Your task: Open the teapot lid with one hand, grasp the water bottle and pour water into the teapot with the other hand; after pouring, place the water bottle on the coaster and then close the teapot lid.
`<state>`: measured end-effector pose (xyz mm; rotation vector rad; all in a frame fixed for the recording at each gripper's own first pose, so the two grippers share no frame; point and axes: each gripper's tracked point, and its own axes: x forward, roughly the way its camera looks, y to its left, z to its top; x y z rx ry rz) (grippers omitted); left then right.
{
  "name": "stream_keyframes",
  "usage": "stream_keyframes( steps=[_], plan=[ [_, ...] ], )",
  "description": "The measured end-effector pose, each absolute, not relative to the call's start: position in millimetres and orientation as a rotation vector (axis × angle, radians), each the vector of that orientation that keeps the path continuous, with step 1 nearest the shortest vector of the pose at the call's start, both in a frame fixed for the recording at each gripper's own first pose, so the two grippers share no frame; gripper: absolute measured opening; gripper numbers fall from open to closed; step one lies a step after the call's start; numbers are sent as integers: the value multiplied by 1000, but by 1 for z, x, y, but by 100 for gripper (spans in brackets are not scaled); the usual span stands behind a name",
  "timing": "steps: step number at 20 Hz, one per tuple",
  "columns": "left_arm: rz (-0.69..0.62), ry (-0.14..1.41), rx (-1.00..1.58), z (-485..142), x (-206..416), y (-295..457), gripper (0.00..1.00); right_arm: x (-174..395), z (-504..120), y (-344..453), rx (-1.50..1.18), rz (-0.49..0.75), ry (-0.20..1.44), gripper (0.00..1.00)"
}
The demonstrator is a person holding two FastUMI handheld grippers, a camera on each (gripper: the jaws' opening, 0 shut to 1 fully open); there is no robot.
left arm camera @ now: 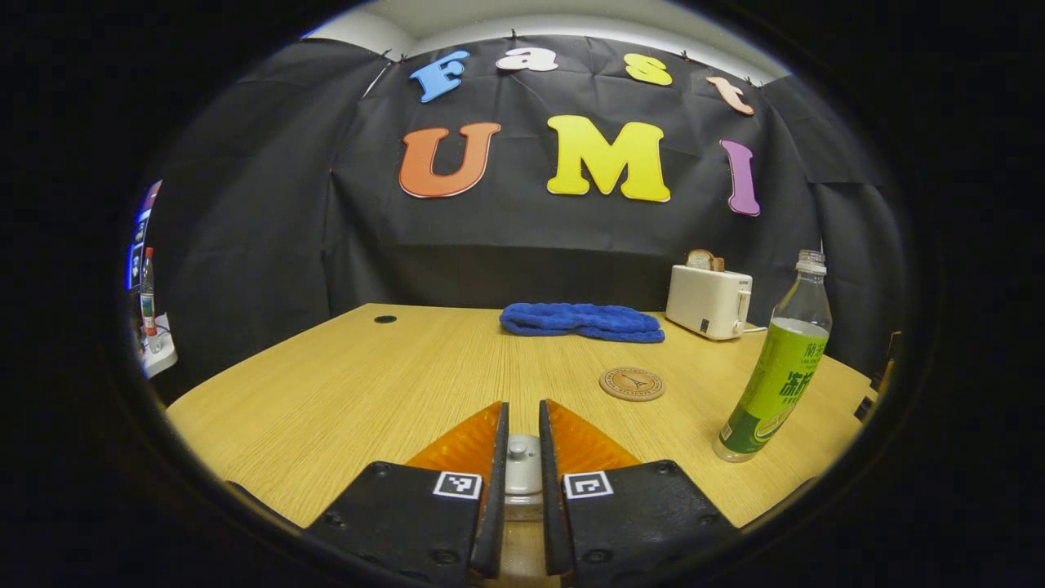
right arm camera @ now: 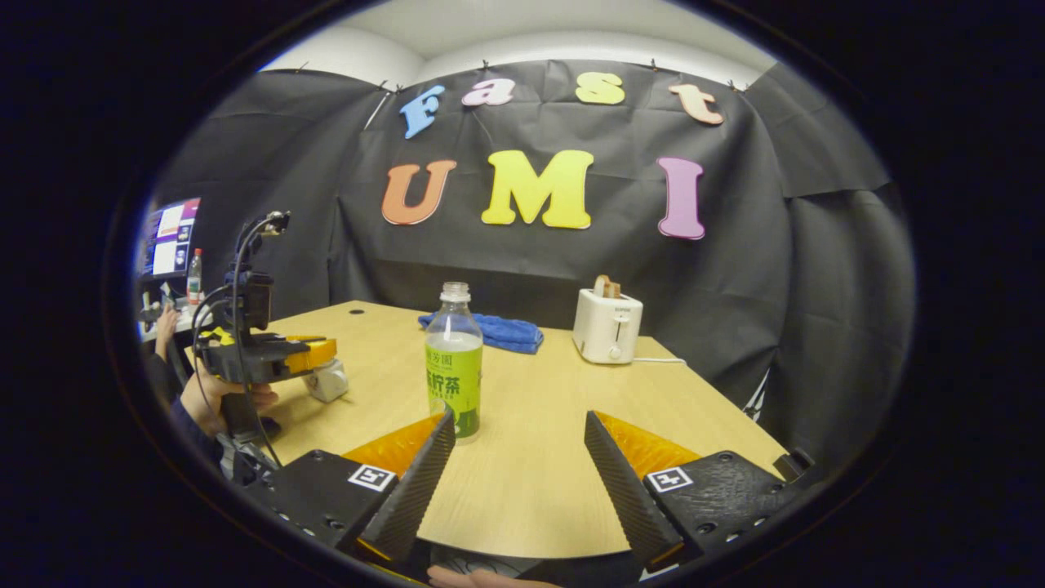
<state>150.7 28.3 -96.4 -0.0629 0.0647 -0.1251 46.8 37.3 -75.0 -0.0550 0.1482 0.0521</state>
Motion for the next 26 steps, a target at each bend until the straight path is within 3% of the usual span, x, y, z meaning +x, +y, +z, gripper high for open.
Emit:
stream_keyframes(
  steps=[6,11,16,26],
  plan=[
    [-126,64,-81,-92,150,33,6,46,-80,46,-47,65,154,96],
    [-120,14,-71,-60,131,38,4,45,-81,62,-16,93,143,96],
    [-114,61,-116,-39,100,50,4,51,-81,89,32,115,103,95],
    [-133,65,-121,-6,40,64,4,111,-93,111,17,113,143,95]
  ],
)
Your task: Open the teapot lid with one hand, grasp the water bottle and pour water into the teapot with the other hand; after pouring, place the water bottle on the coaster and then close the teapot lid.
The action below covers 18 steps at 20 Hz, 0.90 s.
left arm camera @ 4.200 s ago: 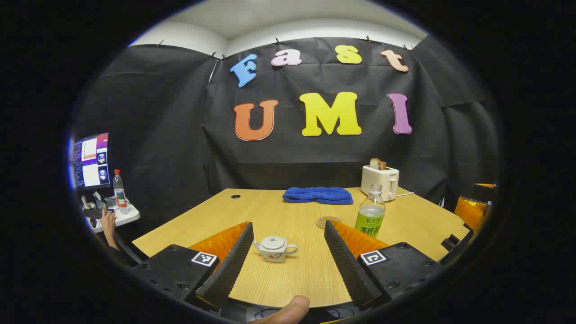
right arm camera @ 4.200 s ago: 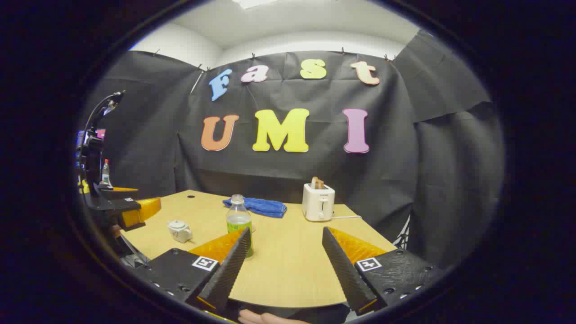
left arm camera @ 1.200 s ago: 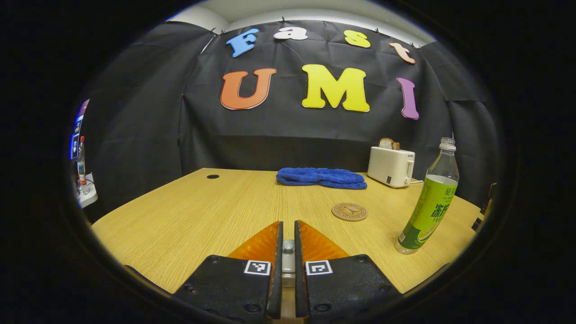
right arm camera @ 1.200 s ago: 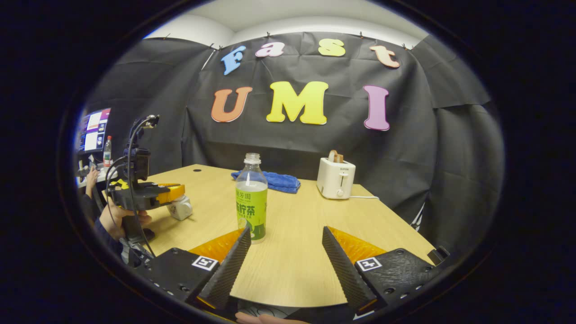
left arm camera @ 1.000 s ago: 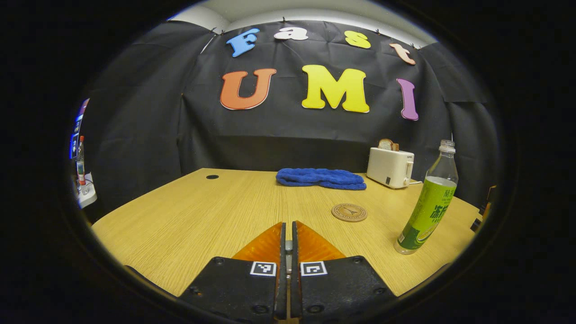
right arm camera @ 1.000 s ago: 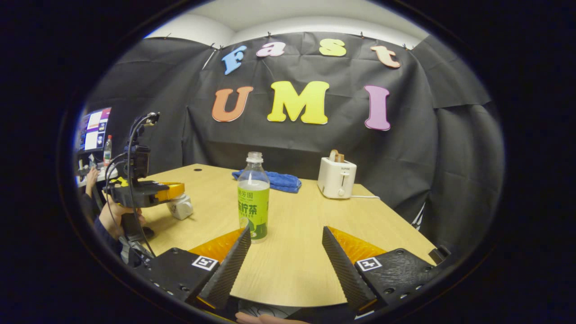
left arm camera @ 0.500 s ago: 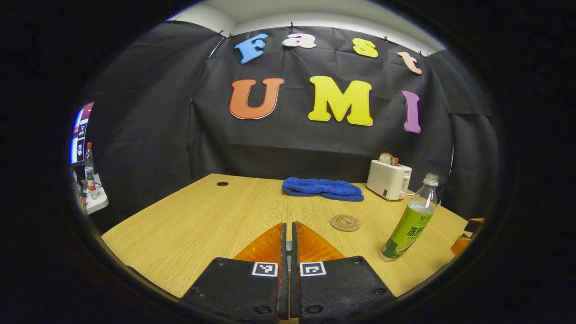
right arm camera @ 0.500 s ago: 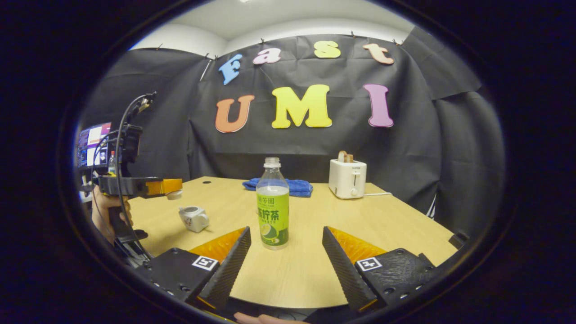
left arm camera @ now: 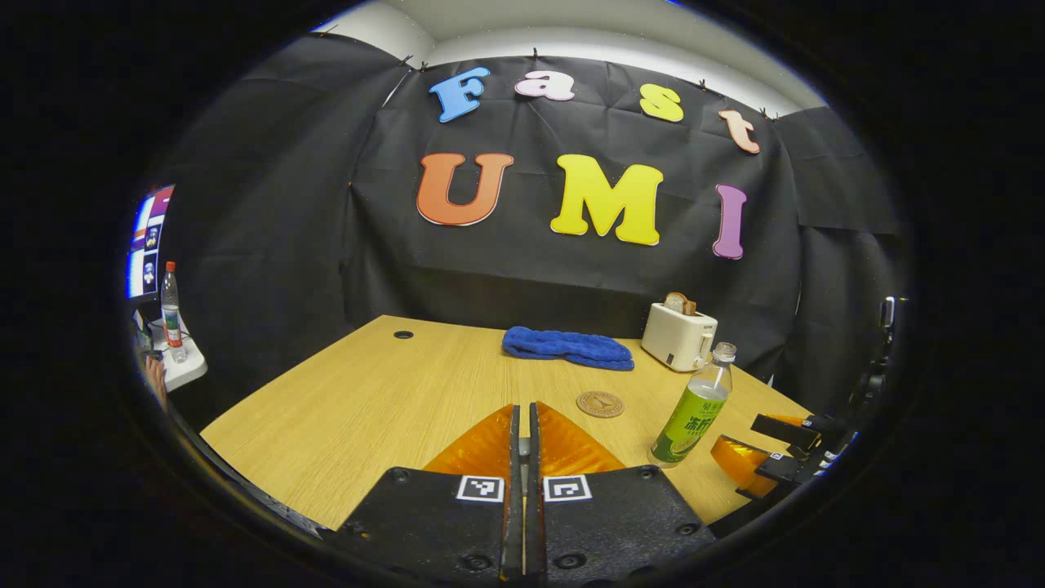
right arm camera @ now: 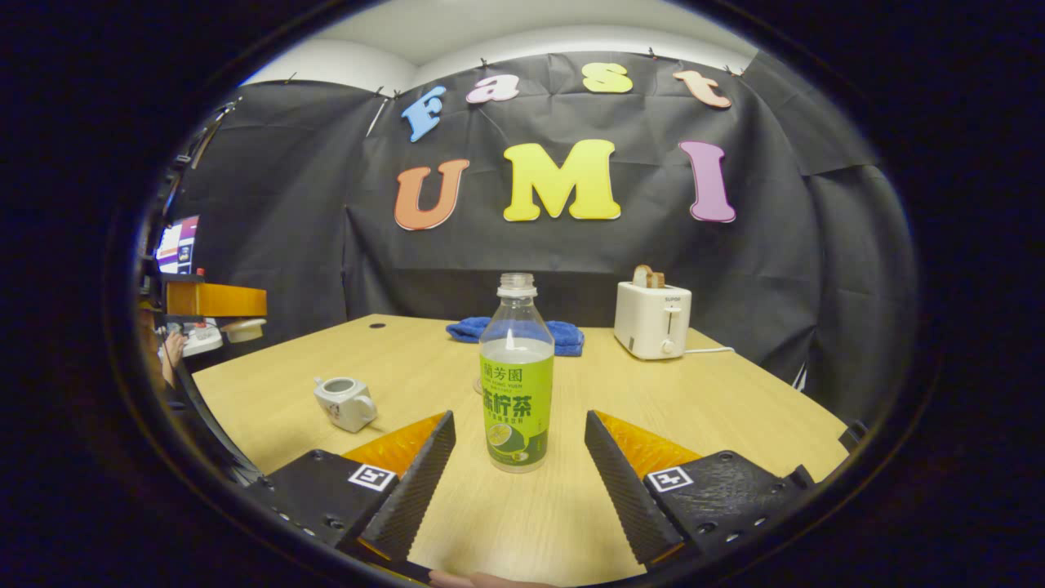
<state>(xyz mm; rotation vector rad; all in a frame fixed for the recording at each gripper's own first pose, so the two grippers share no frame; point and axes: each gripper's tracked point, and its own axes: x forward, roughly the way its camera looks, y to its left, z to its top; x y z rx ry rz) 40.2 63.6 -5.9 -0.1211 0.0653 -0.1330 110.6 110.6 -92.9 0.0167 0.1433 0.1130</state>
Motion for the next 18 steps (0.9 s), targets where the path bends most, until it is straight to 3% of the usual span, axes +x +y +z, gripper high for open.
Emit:
stream_keyframes(
  steps=[14,17,18],
  plan=[
    [-201,22,-123,25,8,32,4,180,-98,124,27,33,178,95],
    [-221,15,-125,26,5,35,4,180,-97,121,36,9,190,75],
    [-228,13,-122,27,3,36,4,177,-93,121,23,5,182,74]
  ],
)
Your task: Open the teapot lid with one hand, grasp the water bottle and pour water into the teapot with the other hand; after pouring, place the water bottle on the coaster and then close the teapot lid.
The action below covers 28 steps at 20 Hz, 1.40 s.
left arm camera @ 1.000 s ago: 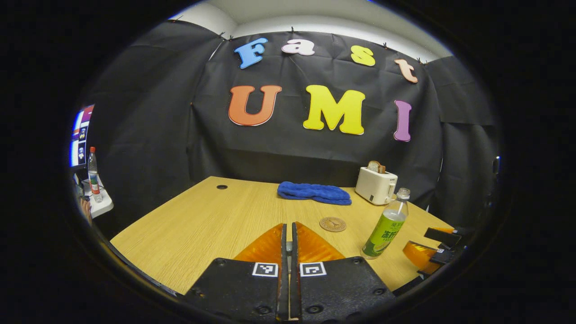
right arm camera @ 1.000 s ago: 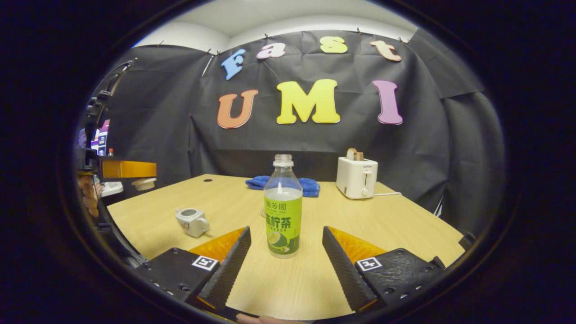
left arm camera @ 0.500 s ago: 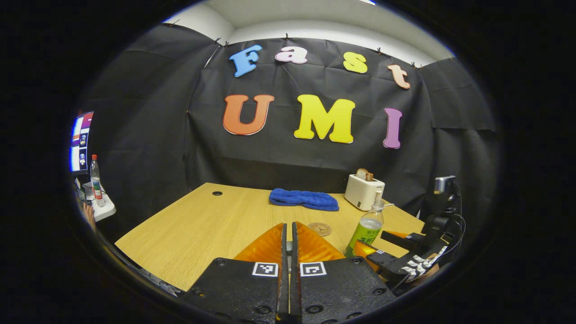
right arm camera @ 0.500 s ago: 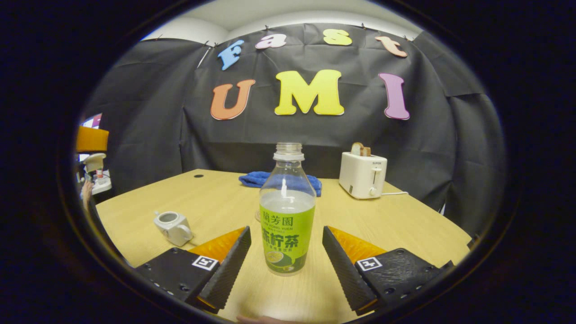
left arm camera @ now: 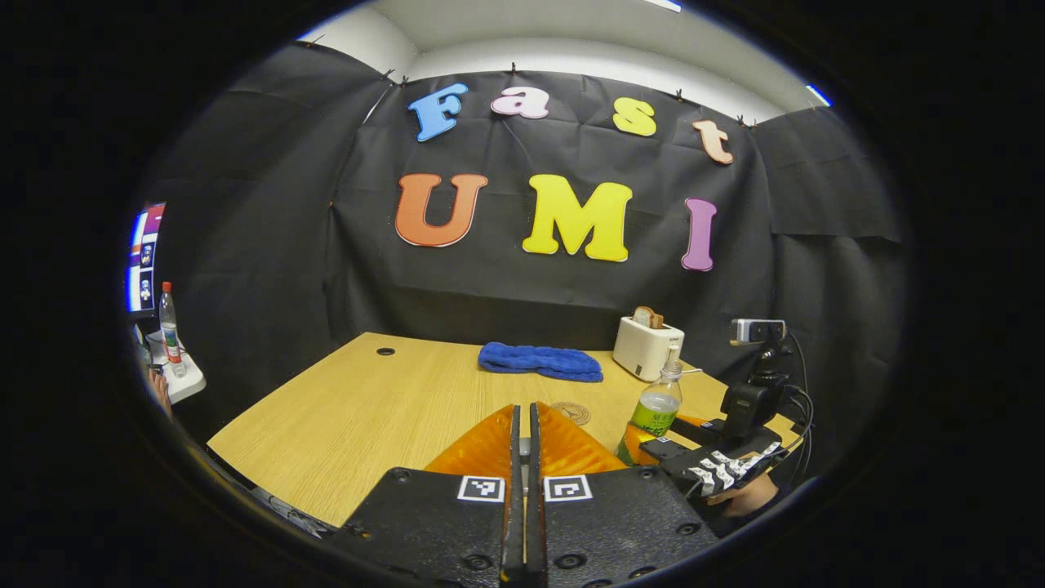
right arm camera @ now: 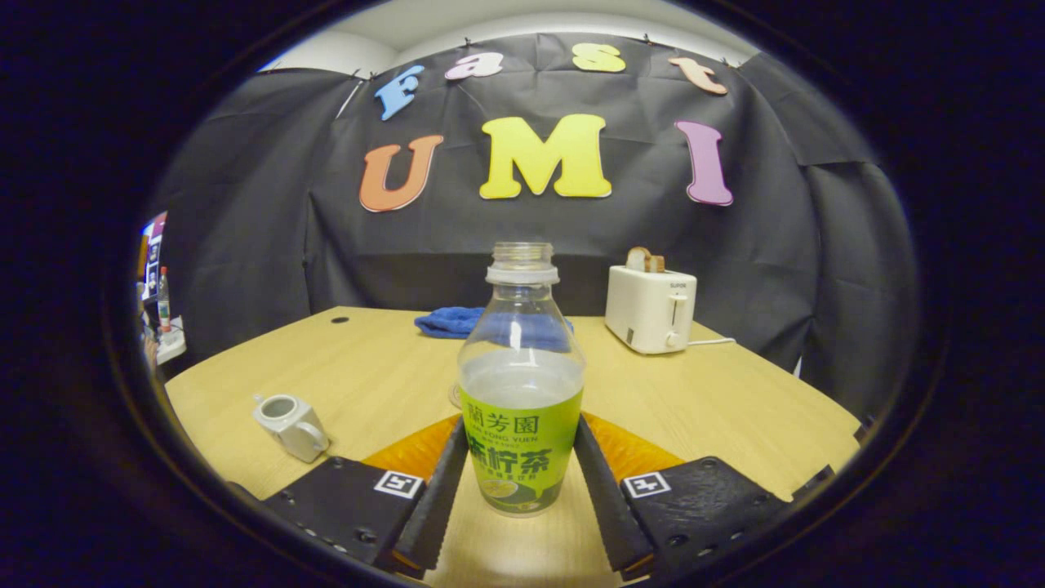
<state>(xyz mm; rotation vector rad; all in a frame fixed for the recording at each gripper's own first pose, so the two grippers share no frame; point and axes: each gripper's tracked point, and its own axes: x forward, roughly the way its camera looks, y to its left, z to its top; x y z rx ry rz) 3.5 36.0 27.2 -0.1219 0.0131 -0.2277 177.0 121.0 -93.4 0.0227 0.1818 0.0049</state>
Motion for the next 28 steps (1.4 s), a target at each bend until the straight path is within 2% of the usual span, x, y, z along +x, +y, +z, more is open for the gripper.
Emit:
stream_keyframes(
  steps=[7,12,20,28],
  plan=[
    [-210,15,-132,24,8,57,4,167,-68,128,-179,-24,158,72],
    [-200,24,-140,17,13,73,4,172,-70,138,-326,-38,225,73],
    [-172,63,-160,1,22,100,4,182,-68,154,-738,-68,237,73],
    [-145,33,-140,3,22,119,3,194,-68,181,-1110,-81,167,73]
  ],
)
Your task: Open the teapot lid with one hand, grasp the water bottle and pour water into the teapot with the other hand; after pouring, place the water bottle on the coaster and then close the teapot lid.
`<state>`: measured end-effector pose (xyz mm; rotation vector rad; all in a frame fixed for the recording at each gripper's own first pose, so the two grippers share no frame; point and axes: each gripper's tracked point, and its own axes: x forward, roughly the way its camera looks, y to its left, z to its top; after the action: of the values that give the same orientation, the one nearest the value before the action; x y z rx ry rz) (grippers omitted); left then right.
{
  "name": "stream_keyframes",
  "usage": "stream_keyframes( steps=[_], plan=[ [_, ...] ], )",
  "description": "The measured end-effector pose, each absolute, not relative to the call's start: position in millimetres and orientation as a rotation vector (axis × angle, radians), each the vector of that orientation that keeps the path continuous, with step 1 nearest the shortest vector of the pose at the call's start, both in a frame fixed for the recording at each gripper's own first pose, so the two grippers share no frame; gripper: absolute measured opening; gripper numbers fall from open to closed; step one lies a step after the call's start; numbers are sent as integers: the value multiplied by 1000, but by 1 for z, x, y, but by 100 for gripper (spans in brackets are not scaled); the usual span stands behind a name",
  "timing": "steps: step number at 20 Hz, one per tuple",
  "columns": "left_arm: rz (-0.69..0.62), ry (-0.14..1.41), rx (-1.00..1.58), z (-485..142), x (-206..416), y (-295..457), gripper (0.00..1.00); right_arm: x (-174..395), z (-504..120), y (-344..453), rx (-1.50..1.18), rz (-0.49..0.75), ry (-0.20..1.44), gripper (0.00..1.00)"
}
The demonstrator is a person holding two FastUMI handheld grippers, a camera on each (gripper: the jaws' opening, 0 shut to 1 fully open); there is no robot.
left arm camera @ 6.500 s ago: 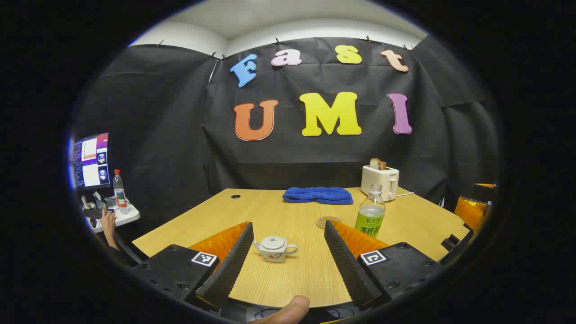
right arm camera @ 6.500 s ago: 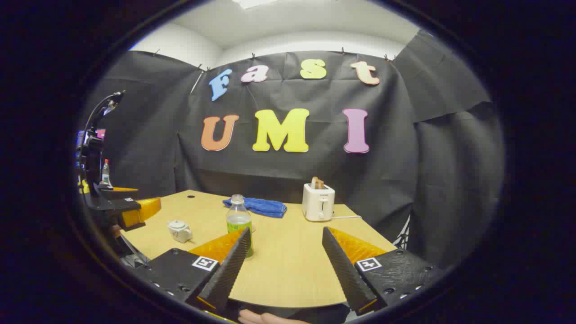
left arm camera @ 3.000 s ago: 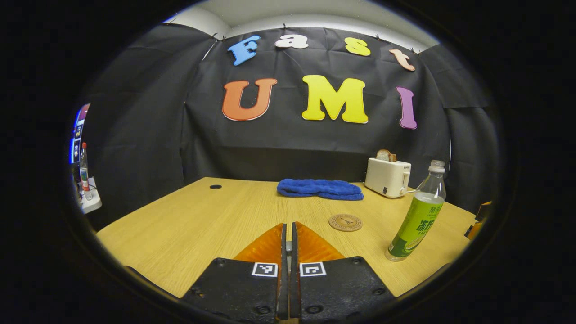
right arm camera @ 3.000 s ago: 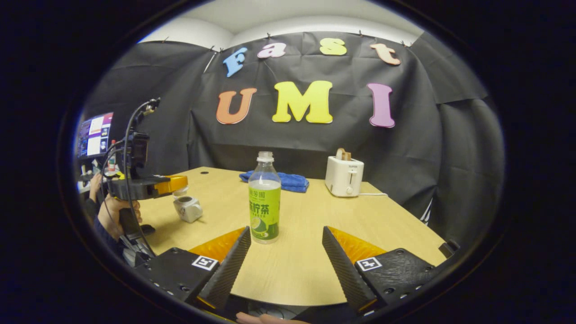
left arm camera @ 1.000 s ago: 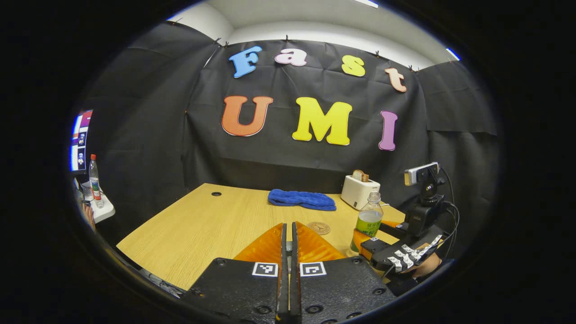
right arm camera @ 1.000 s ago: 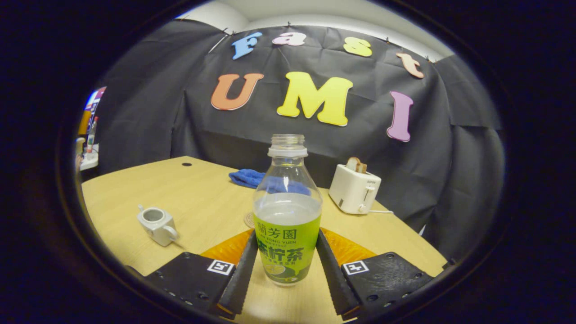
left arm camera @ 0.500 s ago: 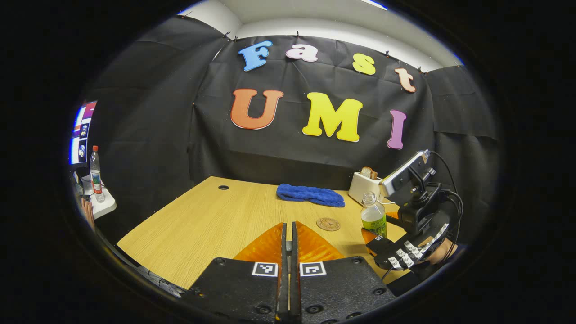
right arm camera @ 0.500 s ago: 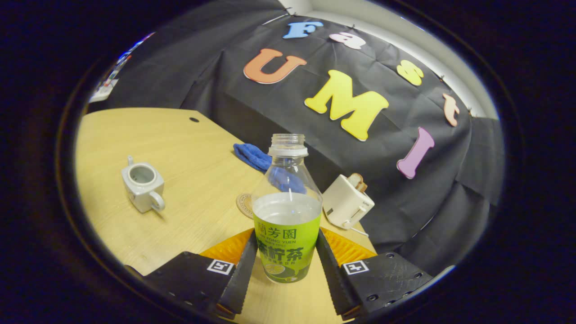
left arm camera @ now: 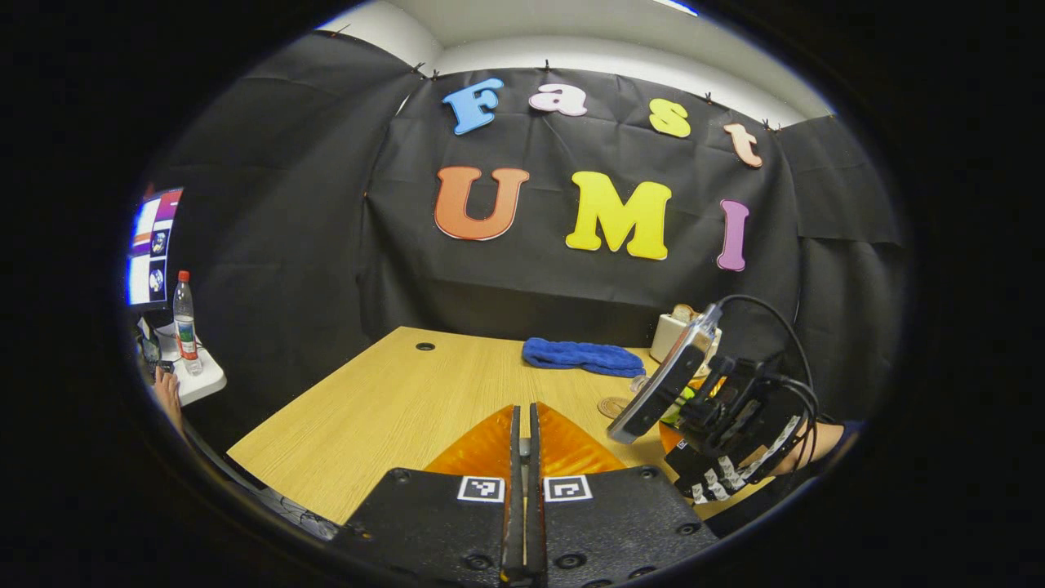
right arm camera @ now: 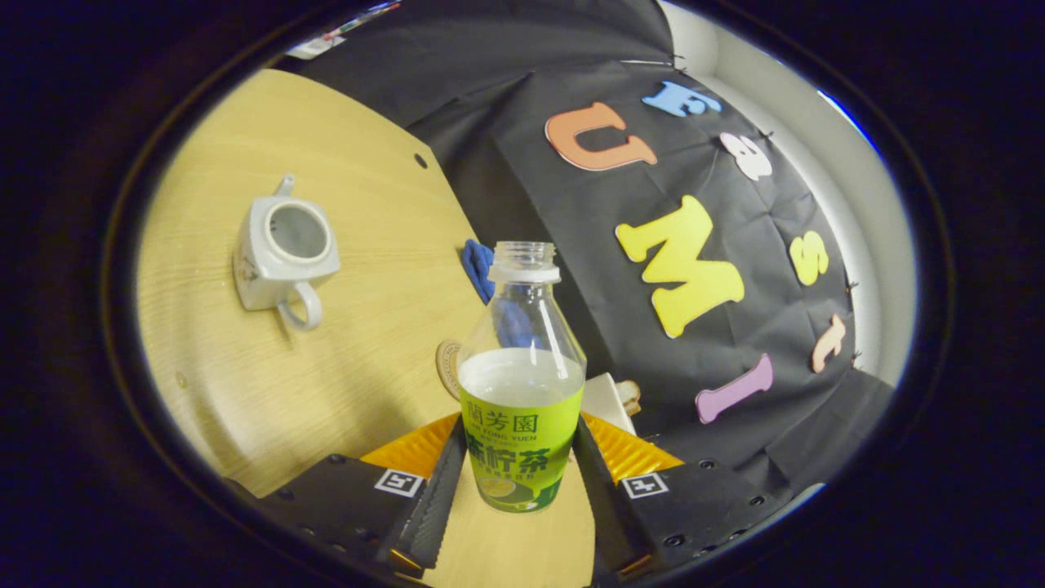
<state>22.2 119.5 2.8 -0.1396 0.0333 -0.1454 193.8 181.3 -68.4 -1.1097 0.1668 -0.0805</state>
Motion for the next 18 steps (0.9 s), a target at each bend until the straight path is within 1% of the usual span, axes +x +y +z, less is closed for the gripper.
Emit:
stream_keyframes(
  steps=[1,4,8,11,16,18],
  plan=[
    [-142,30,-139,4,22,122,4,195,-68,184,-1147,-82,153,74],
    [-143,16,-137,7,22,122,4,195,-65,191,-1279,-95,97,73],
    [-146,1,-121,9,22,121,4,191,-65,211,-1458,-77,3,74],
    [-149,-1,-121,11,21,120,4,194,-62,212,-1550,-84,-33,74],
    [-153,-5,-126,10,23,120,4,188,-58,229,-1749,-147,-129,73],
    [-149,0,-129,9,22,121,4,186,-58,232,-1806,-169,-140,74]
  ],
)
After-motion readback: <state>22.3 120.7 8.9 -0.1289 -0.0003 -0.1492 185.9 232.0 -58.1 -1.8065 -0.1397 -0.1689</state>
